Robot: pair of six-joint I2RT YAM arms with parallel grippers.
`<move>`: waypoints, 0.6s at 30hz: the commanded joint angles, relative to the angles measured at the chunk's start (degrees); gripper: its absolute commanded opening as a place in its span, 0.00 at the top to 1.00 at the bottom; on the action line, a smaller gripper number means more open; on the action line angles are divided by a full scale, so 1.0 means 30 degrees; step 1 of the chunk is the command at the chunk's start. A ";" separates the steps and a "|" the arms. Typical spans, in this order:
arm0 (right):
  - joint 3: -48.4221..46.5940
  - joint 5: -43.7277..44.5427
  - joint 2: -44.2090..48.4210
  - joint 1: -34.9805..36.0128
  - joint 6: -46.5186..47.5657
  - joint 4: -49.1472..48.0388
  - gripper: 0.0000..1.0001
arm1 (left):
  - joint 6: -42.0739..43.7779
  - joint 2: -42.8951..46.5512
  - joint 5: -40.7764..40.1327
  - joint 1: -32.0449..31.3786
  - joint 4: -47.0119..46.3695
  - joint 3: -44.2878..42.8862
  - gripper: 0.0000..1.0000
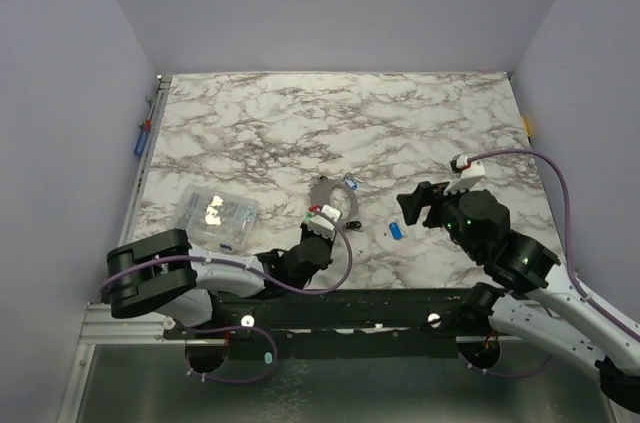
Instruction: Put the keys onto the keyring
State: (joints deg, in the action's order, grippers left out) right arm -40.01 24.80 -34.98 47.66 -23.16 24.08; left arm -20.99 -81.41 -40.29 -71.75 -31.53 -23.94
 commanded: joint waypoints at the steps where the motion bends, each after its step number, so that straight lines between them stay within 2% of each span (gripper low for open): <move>1: -0.0103 -0.0326 -0.0145 0.0110 -0.0057 -0.0222 0.20 | 0.2038 0.1142 0.0959 -0.0021 -0.2577 0.1164 1.00; 9: 0.0228 -0.1012 0.0073 0.0110 0.0395 -0.0991 0.20 | 0.5343 0.3720 0.1795 -0.0027 -0.4151 0.2744 1.00; 18: 0.0569 -0.3296 -0.0025 0.0110 0.1612 -0.2785 0.20 | 1.1187 0.7395 0.3983 -0.0041 -0.7220 0.5035 1.00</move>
State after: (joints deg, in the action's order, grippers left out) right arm -39.48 19.81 -35.20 47.66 -20.95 20.16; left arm 1.76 -63.44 -33.45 -71.75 -45.67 -11.00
